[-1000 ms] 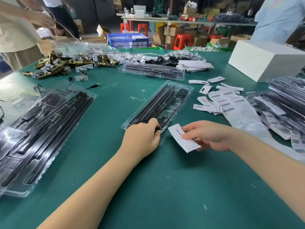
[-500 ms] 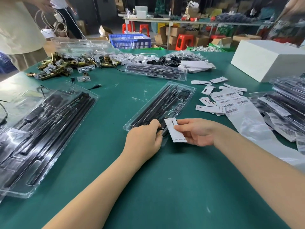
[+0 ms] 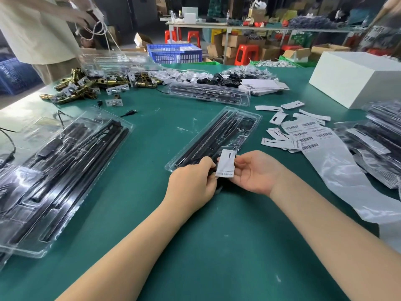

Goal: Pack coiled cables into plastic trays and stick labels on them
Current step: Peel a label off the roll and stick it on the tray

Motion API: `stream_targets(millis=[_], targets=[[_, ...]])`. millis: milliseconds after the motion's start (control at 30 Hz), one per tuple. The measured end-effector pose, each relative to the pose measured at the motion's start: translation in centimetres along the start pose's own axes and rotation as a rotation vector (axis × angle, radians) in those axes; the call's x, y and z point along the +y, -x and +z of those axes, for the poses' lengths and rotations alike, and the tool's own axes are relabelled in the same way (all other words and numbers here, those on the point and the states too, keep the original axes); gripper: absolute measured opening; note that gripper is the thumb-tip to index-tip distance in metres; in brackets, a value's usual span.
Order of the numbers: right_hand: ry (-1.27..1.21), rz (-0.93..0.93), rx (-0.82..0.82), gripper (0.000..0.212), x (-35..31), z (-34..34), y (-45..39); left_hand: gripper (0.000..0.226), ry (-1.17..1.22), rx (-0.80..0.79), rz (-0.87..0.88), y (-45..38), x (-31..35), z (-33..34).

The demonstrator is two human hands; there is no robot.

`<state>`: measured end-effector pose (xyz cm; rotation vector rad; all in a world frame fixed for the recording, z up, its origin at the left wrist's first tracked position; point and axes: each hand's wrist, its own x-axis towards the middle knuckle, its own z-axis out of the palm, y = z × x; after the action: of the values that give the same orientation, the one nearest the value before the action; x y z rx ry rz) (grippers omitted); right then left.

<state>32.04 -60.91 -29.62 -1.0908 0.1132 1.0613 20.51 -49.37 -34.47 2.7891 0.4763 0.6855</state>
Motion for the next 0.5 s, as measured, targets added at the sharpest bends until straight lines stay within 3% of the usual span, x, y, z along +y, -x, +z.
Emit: stream_targets(millis=[167,500], targets=[[0.023,-0.052,0.059,0.033,0.4,0.8,-0.2,0.035,0.049,0.001,-0.019,0.0,-0.1,-0.1],[0.07,-0.143,0.155,0.037,1.3,1.7,-0.6,0.024,0.006,-0.003,-0.021,0.0,0.0,-0.1]])
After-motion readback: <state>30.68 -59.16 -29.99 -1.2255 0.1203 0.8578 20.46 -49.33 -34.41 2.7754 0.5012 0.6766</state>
